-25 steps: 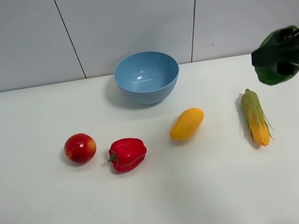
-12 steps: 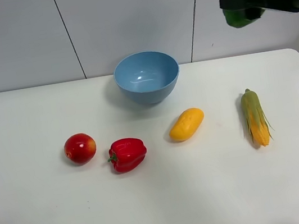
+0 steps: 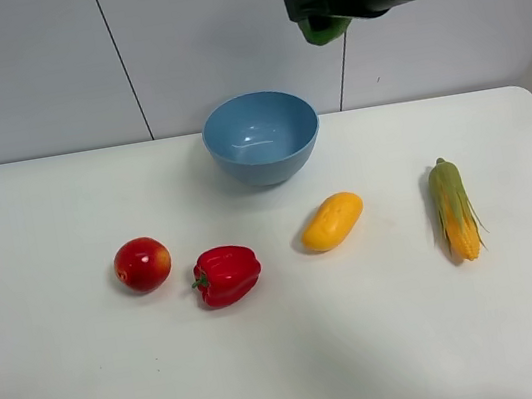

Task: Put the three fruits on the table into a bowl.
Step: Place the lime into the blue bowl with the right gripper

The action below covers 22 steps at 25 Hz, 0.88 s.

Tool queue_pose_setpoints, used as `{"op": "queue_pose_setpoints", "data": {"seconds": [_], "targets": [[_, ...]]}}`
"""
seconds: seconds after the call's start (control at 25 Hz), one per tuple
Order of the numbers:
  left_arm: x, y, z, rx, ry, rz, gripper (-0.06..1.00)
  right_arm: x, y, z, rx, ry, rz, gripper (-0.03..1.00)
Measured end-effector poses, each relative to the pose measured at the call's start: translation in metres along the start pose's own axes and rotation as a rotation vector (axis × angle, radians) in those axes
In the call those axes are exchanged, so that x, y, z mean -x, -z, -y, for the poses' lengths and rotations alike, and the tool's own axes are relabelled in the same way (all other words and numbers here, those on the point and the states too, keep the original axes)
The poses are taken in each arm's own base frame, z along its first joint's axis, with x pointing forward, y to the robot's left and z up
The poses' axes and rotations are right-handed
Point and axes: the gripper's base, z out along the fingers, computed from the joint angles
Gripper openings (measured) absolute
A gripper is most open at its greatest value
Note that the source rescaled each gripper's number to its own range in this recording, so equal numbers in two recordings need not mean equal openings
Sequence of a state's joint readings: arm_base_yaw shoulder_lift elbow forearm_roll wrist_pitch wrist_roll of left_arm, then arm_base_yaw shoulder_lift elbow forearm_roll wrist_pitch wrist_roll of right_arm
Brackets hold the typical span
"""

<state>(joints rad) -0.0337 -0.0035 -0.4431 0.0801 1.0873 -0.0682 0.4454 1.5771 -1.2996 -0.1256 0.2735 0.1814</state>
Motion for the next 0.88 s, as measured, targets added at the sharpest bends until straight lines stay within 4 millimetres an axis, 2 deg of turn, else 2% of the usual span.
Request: {"op": "queue_pose_setpoints", "data": {"seconds": [0.2, 0.32, 0.56, 0.88], "targets": [[0.000, 0.000, 0.000, 0.000, -0.001, 0.000, 1.00, 0.006, -0.049, -0.010, 0.016, 0.023, -0.012, 0.25], [0.000, 0.000, 0.000, 0.000, -0.001, 0.000, 1.00, 0.002, -0.077, -0.016, 0.018, 0.043, -0.046, 0.25], [0.000, 0.000, 0.000, 0.000, -0.001, 0.000, 1.00, -0.021, -0.125, -0.017, 0.011, 0.061, -0.121, 0.25], [0.000, 0.000, 0.000, 0.000, -0.001, 0.000, 1.00, -0.054, -0.170, -0.017, 0.008, 0.071, -0.199, 0.25]]}}
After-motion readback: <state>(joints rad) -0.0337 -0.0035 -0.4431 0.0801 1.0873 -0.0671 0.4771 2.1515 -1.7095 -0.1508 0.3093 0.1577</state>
